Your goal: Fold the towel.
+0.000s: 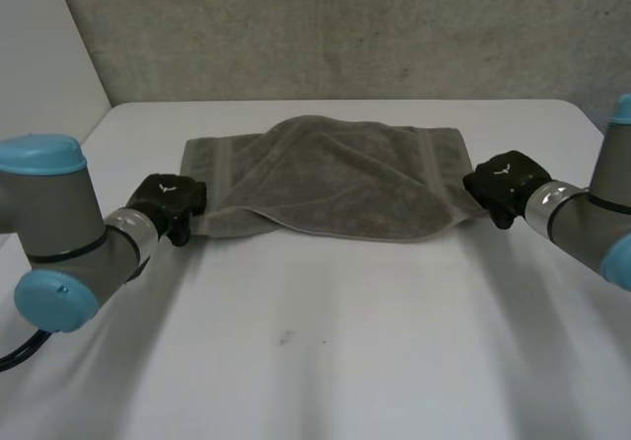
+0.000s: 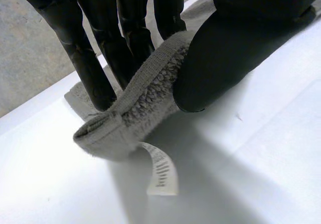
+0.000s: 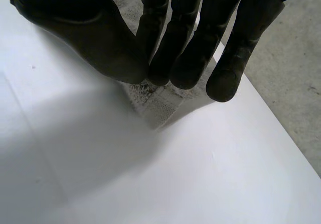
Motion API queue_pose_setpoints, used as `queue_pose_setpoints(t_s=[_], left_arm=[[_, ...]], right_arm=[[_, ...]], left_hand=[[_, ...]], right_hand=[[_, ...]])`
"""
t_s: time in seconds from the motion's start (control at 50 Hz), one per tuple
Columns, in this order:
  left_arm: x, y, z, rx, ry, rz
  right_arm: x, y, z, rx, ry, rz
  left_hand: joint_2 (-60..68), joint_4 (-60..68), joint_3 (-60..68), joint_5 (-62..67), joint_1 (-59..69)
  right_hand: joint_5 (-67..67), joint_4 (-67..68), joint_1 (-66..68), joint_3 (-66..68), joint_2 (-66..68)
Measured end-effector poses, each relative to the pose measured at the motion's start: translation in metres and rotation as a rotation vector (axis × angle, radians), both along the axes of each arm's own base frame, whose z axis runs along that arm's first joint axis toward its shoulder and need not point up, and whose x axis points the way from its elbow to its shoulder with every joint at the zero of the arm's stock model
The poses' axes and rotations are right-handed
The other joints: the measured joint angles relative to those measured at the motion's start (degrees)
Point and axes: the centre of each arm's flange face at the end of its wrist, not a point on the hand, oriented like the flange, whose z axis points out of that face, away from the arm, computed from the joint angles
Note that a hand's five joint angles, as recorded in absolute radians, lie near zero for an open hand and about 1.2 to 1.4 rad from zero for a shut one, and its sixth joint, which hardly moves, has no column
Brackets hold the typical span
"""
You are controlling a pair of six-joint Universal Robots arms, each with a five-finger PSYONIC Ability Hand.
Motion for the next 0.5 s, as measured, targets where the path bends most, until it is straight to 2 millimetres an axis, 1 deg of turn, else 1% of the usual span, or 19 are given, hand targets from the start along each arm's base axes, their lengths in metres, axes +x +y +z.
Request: queue_pose_setpoints(t_s=[0.08, 0.14, 0.16, 0.22, 0.24, 0.3, 0.32, 0.36, 0.44, 0.5], left_arm=[[0.006, 0.012, 0.011, -0.005, 0.000, 0.006], [0.011, 0.025, 0.022, -0.015, 0.005, 0.010], [0.012, 0.027, 0.024, -0.016, 0.006, 0.010], [0.017, 0.047, 0.036, -0.023, 0.007, -0.002], [0.017, 0.051, 0.037, -0.024, 0.006, -0.006], [0.022, 0.076, 0.048, -0.028, -0.001, -0.030], [0.023, 0.082, 0.050, -0.030, -0.003, -0.035], [0.027, 0.101, 0.056, -0.033, -0.013, -0.053], [0.032, 0.125, 0.063, -0.041, -0.030, -0.076], [0.034, 0.134, 0.067, -0.060, -0.040, -0.085]], right_arm=[[-0.017, 0.011, 0.018, -0.021, 0.005, -0.027], [-0.033, 0.022, 0.035, -0.047, 0.028, -0.052], [-0.036, 0.023, 0.038, -0.052, 0.033, -0.056], [-0.055, 0.037, 0.050, -0.068, 0.086, -0.075], [-0.058, 0.040, 0.051, -0.070, 0.097, -0.079], [-0.078, 0.056, 0.060, -0.065, 0.164, -0.098], [-0.082, 0.059, 0.062, -0.063, 0.177, -0.102], [-0.095, 0.070, 0.068, -0.048, 0.210, -0.111], [-0.109, 0.084, 0.074, -0.021, 0.239, -0.107], [-0.111, 0.089, 0.078, -0.016, 0.223, -0.076]], left_hand=[[0.0, 0.0, 0.0, 0.0, 0.0], [0.0, 0.0, 0.0, 0.0, 0.0], [0.0, 0.0, 0.0, 0.0, 0.0], [0.0, 0.0, 0.0, 0.0, 0.0], [0.0, 0.0, 0.0, 0.0, 0.0], [0.0, 0.0, 0.0, 0.0, 0.0], [0.0, 0.0, 0.0, 0.0, 0.0], [0.0, 0.0, 0.0, 0.0, 0.0], [0.0, 0.0, 0.0, 0.0, 0.0], [0.0, 0.0, 0.0, 0.0, 0.0]], right_hand=[[0.0, 0.0, 0.0, 0.0, 0.0], [0.0, 0.0, 0.0, 0.0, 0.0], [0.0, 0.0, 0.0, 0.0, 0.0], [0.0, 0.0, 0.0, 0.0, 0.0], [0.0, 0.0, 0.0, 0.0, 0.0], [0.0, 0.0, 0.0, 0.0, 0.0], [0.0, 0.0, 0.0, 0.0, 0.0], [0.0, 0.0, 0.0, 0.0, 0.0], [0.0, 0.0, 0.0, 0.0, 0.0], [0.0, 0.0, 0.0, 0.0, 0.0]])
